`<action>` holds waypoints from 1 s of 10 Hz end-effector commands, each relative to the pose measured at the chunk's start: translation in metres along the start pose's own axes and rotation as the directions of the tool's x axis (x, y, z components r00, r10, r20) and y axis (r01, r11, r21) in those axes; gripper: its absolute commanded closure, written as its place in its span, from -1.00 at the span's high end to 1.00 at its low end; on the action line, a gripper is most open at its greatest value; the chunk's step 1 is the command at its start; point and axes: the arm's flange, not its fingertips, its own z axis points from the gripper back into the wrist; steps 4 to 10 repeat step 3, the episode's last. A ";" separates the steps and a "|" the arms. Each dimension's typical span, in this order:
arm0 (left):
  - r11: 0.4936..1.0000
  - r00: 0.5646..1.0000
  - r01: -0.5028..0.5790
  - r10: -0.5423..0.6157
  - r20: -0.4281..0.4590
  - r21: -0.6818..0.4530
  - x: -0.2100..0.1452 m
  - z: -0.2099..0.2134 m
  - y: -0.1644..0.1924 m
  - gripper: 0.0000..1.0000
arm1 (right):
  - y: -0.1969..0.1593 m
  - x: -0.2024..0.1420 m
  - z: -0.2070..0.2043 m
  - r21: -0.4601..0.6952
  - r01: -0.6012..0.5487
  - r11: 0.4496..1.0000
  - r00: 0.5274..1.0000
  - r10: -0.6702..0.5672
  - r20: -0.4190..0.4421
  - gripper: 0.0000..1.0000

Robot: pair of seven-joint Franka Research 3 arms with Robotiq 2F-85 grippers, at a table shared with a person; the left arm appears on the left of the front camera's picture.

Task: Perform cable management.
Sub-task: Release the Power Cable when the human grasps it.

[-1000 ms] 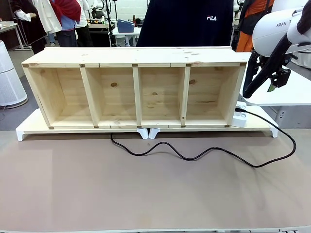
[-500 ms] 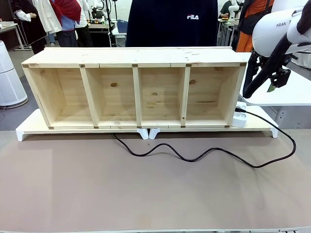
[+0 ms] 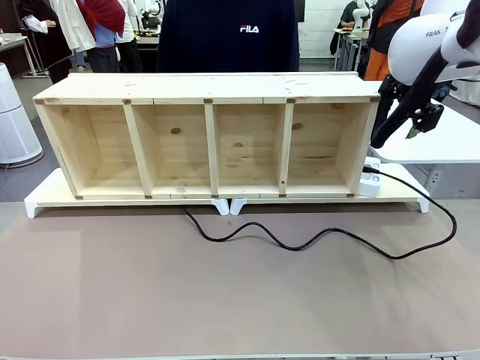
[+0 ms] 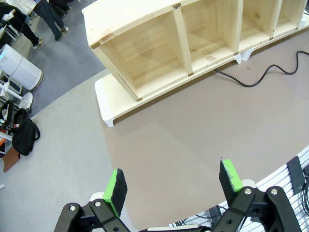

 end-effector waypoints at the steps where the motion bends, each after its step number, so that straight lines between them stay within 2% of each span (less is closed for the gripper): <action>1: 1.000 1.000 0.002 -0.002 -0.002 -0.002 0.000 0.000 0.000 1.00 | -0.001 -0.002 0.000 -0.020 0.002 1.000 1.000 -0.002 0.020 1.00; 10: 1.000 1.000 0.002 -0.002 -0.002 -0.002 0.000 0.000 0.000 1.00 | -0.001 -0.002 0.000 -0.020 0.002 1.000 1.000 -0.002 0.020 1.00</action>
